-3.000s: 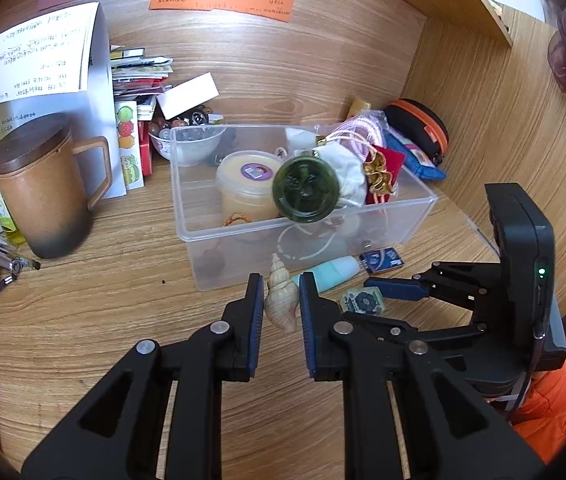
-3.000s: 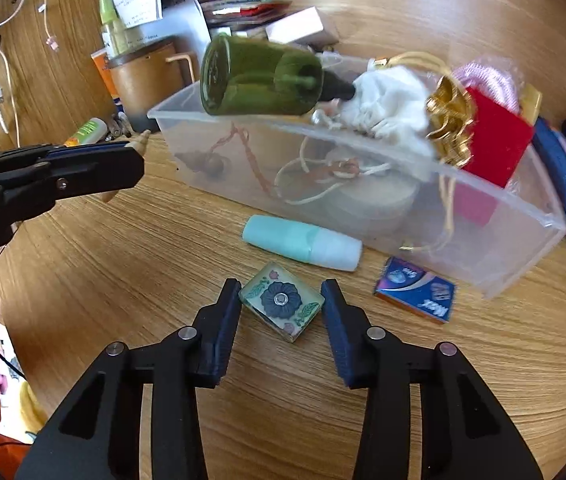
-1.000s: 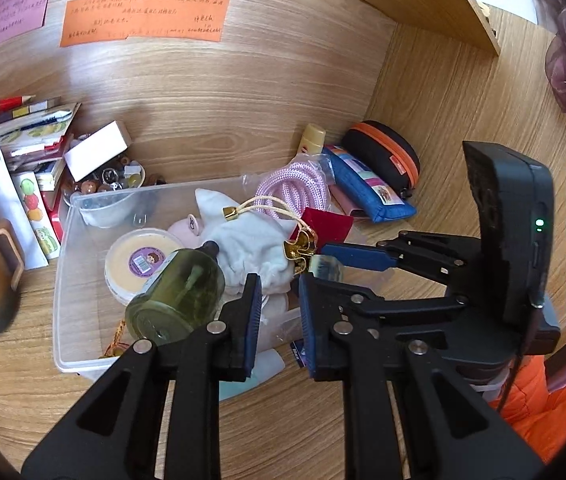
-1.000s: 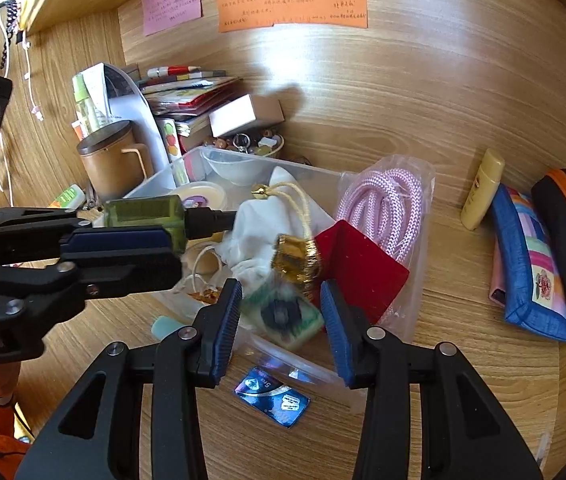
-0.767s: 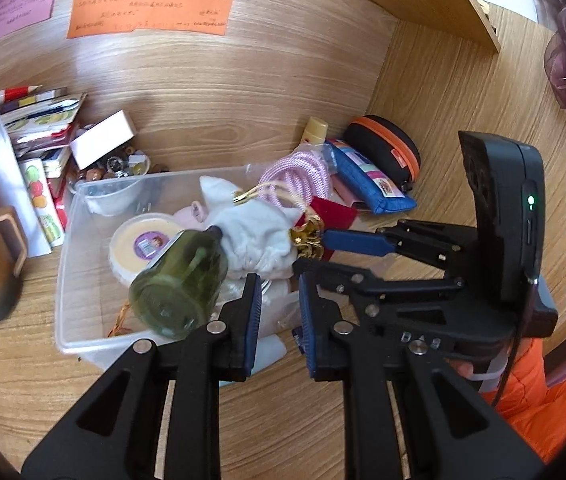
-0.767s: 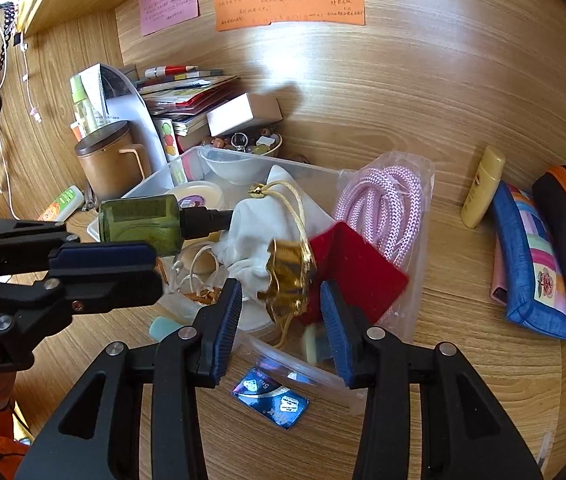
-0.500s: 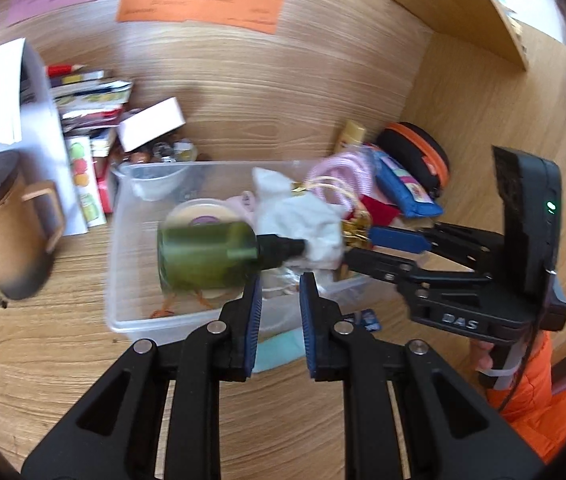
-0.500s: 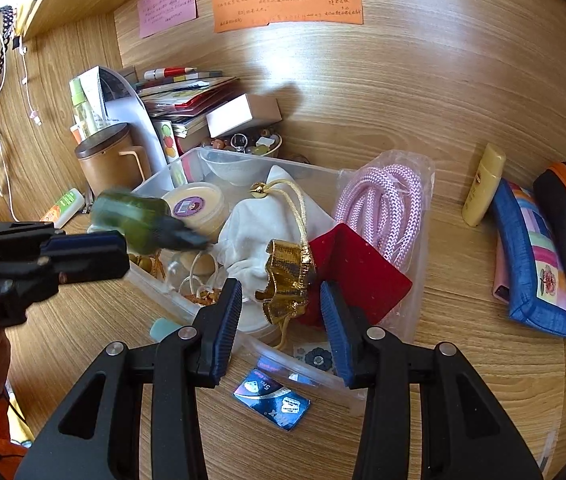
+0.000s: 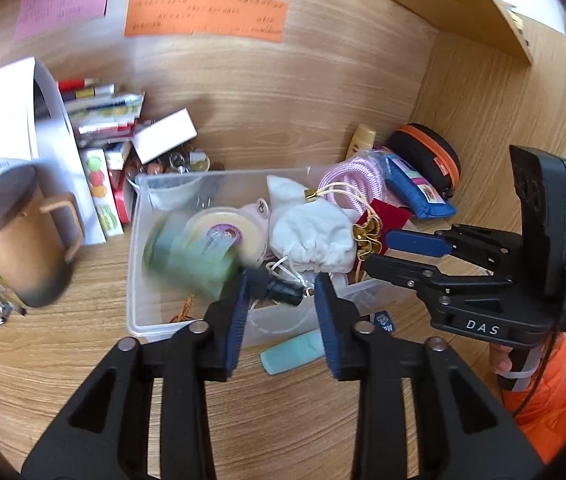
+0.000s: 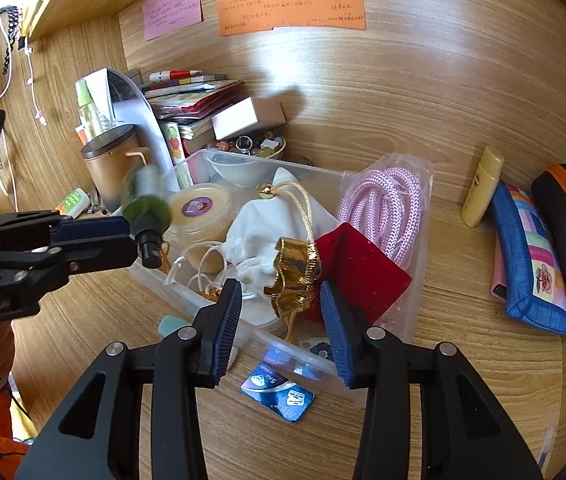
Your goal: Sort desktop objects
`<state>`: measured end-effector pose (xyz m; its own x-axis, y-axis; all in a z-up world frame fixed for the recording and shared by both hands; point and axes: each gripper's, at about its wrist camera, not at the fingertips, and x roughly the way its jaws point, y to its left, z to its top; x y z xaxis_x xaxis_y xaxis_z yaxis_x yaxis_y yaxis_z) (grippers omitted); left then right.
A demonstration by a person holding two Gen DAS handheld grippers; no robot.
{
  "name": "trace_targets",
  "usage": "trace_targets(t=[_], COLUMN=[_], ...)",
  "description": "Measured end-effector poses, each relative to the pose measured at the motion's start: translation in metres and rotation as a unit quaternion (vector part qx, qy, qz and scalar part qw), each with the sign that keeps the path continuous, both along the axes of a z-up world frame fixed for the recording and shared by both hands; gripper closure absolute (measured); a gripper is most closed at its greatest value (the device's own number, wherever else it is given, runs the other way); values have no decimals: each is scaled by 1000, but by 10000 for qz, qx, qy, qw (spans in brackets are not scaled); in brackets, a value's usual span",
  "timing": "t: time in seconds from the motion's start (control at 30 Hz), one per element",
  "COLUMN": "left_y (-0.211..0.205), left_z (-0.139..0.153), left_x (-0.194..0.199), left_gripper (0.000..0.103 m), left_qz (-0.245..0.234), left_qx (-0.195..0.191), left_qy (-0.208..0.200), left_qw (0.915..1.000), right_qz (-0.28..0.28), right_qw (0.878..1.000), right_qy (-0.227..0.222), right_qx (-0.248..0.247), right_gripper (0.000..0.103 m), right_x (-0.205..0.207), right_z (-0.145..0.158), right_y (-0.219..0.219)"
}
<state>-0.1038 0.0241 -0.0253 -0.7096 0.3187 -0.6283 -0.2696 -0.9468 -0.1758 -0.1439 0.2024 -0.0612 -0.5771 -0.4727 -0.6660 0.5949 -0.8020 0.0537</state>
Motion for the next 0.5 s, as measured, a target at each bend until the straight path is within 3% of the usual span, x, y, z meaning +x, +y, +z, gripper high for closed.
trace_targets(t=[0.23,0.37,0.5], left_y=[3,9,21], left_z=[3,3,2], left_x=[11,24,41], left_gripper=[68,55,53], left_qz=[13,-21,-93], left_qx=[-103,-129,-229], left_qy=[38,98,129], left_qw=[9999,9999,9996], right_qz=[4,-25,-63], right_qw=[9999,9997,9994], right_qy=[140,245,347], right_qx=[-9,-5,-18], right_gripper=[65,58,56], right_x=[15,28,45], right_z=[8,12,15], right_y=[2,7,15])
